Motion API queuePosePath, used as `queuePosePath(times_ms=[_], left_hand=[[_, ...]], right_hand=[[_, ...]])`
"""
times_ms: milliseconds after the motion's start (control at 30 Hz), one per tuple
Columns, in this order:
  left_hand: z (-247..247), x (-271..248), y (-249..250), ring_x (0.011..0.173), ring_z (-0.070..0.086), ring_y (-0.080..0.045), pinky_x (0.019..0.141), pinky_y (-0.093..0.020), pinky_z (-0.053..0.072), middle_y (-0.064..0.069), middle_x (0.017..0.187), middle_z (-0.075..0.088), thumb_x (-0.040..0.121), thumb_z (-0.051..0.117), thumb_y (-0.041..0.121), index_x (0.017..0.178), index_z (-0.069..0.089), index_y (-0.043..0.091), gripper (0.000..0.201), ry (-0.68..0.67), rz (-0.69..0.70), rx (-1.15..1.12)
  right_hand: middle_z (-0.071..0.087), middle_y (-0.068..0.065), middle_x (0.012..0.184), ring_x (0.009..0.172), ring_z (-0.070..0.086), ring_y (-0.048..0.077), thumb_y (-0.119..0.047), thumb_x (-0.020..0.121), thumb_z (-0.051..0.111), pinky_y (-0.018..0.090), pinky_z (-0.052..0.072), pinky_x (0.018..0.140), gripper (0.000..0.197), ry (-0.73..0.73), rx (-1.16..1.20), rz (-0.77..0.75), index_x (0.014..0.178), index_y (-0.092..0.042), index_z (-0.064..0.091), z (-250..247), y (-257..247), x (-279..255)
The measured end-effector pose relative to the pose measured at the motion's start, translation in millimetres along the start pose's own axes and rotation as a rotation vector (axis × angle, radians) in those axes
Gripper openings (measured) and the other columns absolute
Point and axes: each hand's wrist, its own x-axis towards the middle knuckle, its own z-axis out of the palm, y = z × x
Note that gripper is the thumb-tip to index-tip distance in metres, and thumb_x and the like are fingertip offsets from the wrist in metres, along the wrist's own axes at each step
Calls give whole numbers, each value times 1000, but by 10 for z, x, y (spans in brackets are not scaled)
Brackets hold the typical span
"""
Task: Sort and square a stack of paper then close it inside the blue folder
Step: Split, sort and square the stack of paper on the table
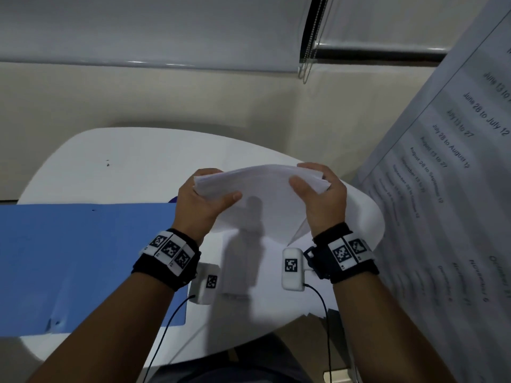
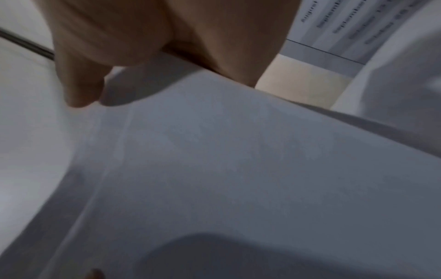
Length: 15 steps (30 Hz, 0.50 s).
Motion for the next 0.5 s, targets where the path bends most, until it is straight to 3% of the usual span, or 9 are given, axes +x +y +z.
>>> queuePosePath(times_ms=[67,167,233,300,367,433,500], left_hand=[[-7,-28,-38,92,71,-14,82,-38,60,6,95,74,59,94,25,106,68,12,56,4,-20,-1],[-33,-49,-72,96,72,-22,87,-46,59,-8,102,74,57,94,29,109,67,11,62,27,-47,-16],[-35,-38,-95,97,72,-24,86,-46,59,-10,104,74,57,93,32,110,68,10,63,29,-56,-19],[-32,-30,-110,95,73,-22,84,-44,61,-8,102,75,62,94,26,110,69,9,57,55,-66,-26],[-15,-29,-116,93,74,-19,80,-38,62,-4,102,77,69,91,16,112,70,9,48,79,-80,-33],[1,-10,-126,92,74,-16,77,-31,61,-1,100,77,73,87,10,111,70,11,42,59,-88,-45],[38,19,-136,90,74,-12,76,-26,60,4,96,78,74,86,10,106,72,15,35,34,-95,-24]], right_hand=[[71,-3,89,97,66,23,-37,68,81,42,54,89,19,59,36,-9,83,-28,73,51,-9,-19],[69,0,81,80,65,9,-37,69,76,22,52,77,24,141,136,-47,83,-18,71,156,-124,24],[70,7,76,73,63,11,-29,76,73,20,50,72,17,142,124,-95,82,-13,70,208,-187,76],[71,9,75,71,64,9,-15,84,69,16,48,70,4,179,93,-105,84,-10,69,221,-176,96],[70,8,75,73,64,6,-9,89,62,13,47,73,7,225,81,-93,91,-6,68,181,-113,83],[71,8,81,81,64,10,-15,92,58,20,49,81,14,211,97,-66,100,-7,66,127,-55,85],[70,0,85,82,64,8,-23,87,66,25,52,80,18,115,81,-18,103,-15,65,105,-45,91]])
